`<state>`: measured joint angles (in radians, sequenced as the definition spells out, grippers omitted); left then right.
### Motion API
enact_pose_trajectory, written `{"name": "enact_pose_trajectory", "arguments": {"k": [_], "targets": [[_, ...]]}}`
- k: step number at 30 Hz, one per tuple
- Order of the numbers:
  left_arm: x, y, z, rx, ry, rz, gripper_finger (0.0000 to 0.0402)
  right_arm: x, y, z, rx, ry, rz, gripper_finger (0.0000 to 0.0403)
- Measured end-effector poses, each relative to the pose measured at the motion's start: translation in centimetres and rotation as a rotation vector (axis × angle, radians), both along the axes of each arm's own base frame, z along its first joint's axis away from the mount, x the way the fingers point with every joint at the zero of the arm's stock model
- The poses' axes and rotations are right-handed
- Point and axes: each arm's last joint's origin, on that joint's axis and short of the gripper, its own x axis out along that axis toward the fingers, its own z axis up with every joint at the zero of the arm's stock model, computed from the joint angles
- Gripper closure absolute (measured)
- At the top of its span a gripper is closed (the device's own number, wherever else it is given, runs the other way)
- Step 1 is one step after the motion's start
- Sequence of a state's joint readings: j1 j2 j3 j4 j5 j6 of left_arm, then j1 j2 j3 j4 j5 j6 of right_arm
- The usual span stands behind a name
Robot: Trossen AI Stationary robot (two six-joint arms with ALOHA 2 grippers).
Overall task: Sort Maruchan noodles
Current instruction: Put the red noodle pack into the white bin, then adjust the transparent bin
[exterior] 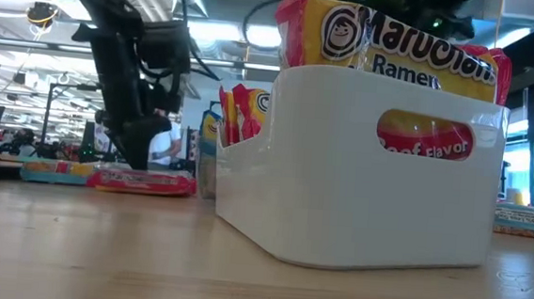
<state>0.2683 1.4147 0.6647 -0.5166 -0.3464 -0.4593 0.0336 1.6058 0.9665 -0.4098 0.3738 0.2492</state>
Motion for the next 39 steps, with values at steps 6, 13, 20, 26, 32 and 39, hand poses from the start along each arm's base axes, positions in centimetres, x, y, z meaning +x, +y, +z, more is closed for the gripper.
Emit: {"name": "enact_pose_trajectory", "arguments": {"k": [6,13,20,26,32,39], "targets": [[0.9,-3.1,0.1,-0.123,-0.063,-0.071,0.0305,-0.4,0.6,0.8,-0.015,-0.008,0.030,0.0400],[2.7,-5.5,4.8,-0.022,-0.236,-0.157,0.0305,-0.3,-0.4,0.7,-0.035,-0.006,0.017,0.0400],[4.2,-5.1,4.0,-0.044,-0.260,-0.232,0.0305,-0.9,-2.5,-2.1,0.088,-0.147,0.028,0.0400],[5.5,-4.5,1.1,-0.091,-0.244,-0.280,0.0305,-2.0,-4.4,-4.2,0.173,-0.312,0.017,0.0400],[7.7,-3.7,0.2,-0.079,-0.369,-0.353,0.0305,-2.4,-6.5,-5.1,0.185,-0.353,-0.044,0.0400],[8.0,-0.6,-0.1,-0.007,-0.405,-0.307,0.0305,-2.3,-9.9,-5.7,0.129,-0.392,-0.136,0.0400]]}}
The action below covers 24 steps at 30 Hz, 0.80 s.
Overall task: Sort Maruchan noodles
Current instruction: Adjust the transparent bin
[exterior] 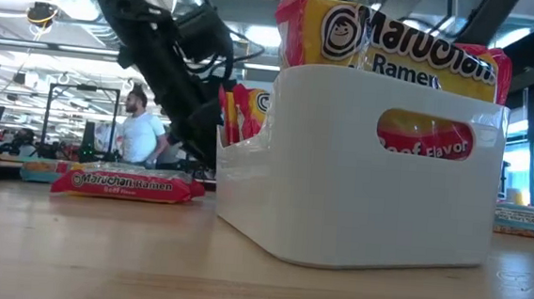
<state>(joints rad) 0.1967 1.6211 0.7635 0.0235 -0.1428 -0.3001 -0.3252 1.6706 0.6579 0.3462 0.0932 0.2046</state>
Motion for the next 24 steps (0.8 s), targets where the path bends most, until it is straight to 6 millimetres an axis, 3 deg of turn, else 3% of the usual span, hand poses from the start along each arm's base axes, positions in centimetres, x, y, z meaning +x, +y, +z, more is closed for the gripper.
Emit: {"name": "enact_pose_trajectory", "arguments": {"k": [10,16,20,24], "targets": [[-0.8,6.9,-0.6,0.042,-0.092,0.064,0.0305,1.1,-5.2,-0.6,-0.016,-0.033,-0.090,0.0400],[-1.6,9.7,-1.6,0.058,-0.096,0.128,0.0305,1.6,-7.3,0.0,-0.031,-0.060,-0.132,0.0400],[-2.4,10.0,-0.6,0.038,-0.100,0.160,0.0305,1.7,-7.0,1.6,-0.056,-0.056,-0.118,0.0400],[-2.6,7.8,1.9,0.012,-0.110,0.101,0.0305,1.3,-5.4,4.2,-0.061,-0.015,-0.065,0.0400]]}}
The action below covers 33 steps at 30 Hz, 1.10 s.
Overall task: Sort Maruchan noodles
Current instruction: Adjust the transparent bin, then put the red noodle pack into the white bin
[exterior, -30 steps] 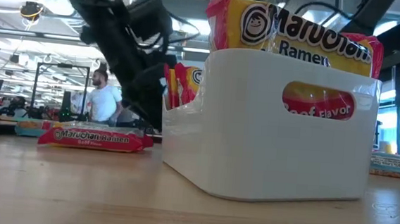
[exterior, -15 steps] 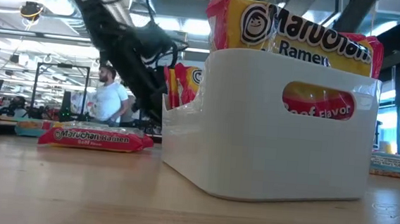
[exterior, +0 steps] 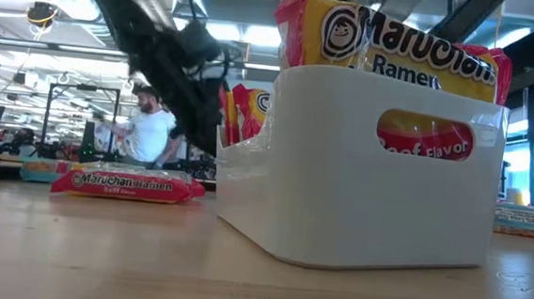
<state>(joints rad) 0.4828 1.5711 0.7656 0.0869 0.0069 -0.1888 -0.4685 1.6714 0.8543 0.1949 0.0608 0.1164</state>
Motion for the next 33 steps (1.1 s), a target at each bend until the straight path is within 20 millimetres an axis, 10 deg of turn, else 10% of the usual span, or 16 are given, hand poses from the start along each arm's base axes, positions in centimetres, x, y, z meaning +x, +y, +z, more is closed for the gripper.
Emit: {"name": "enact_pose_trajectory", "arguments": {"k": [9,17,33], "targets": [[-1.9,-8.1,3.8,-0.031,0.130,-0.087,0.0305,-2.0,7.5,4.9,0.044,0.093,0.197,0.0400],[-2.5,-11.4,3.7,-0.046,0.204,-0.132,0.0297,-1.0,14.6,4.9,0.114,0.062,0.369,0.0390],[-1.2,-17.1,4.7,0.128,0.068,-0.346,0.0198,-0.9,19.3,4.1,0.010,0.096,0.390,0.0119]]}}
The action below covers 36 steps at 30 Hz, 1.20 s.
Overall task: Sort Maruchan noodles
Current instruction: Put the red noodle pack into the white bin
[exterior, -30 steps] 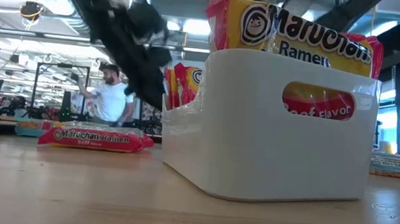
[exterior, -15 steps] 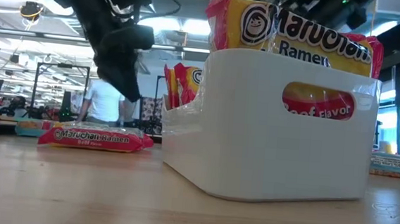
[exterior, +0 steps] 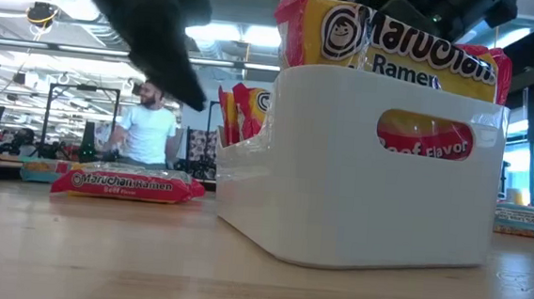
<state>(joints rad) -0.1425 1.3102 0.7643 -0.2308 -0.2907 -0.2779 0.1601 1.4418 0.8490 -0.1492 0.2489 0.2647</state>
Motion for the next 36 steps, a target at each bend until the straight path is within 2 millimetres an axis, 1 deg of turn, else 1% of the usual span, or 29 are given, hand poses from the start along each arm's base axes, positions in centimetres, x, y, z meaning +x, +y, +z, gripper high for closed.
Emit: {"name": "enact_pose_trajectory", "arguments": {"k": [2,5,7,10,17,21,27,30,36], "targets": [[-0.5,-1.1,-0.3,0.006,0.052,-0.049,0.0199,0.0,0.2,0.0,0.011,0.004,0.018,0.0101],[-1.2,-2.7,-1.8,0.066,0.171,-0.064,0.0199,0.0,0.3,0.0,0.021,0.006,0.031,0.0084],[-1.7,-3.3,-2.7,0.125,0.246,-0.047,0.0199,-0.1,0.4,0.0,0.014,0.005,0.033,0.0077],[-1.7,-4.2,-4.2,0.178,0.319,-0.052,0.0199,0.0,0.3,0.0,-0.006,-0.002,0.015,0.0075],[-0.9,-4.6,-7.9,0.290,0.454,-0.032,0.0200,0.1,0.2,0.1,-0.023,-0.018,-0.006,0.0078],[-0.7,-4.9,-9.1,0.394,0.472,-0.009,0.0200,0.0,0.2,0.1,-0.030,-0.016,-0.013,0.0079],[-0.7,-4.8,-10.3,0.515,0.488,0.033,0.0204,0.1,0.2,0.2,-0.041,-0.026,-0.028,0.0079],[-0.6,-4.6,-10.5,0.539,0.487,0.051,0.0225,0.1,0.2,0.2,-0.040,-0.025,-0.028,0.0079],[-0.5,-4.6,-10.6,0.554,0.460,0.085,0.0307,0.1,0.2,0.2,-0.040,-0.025,-0.028,0.0079]]}}
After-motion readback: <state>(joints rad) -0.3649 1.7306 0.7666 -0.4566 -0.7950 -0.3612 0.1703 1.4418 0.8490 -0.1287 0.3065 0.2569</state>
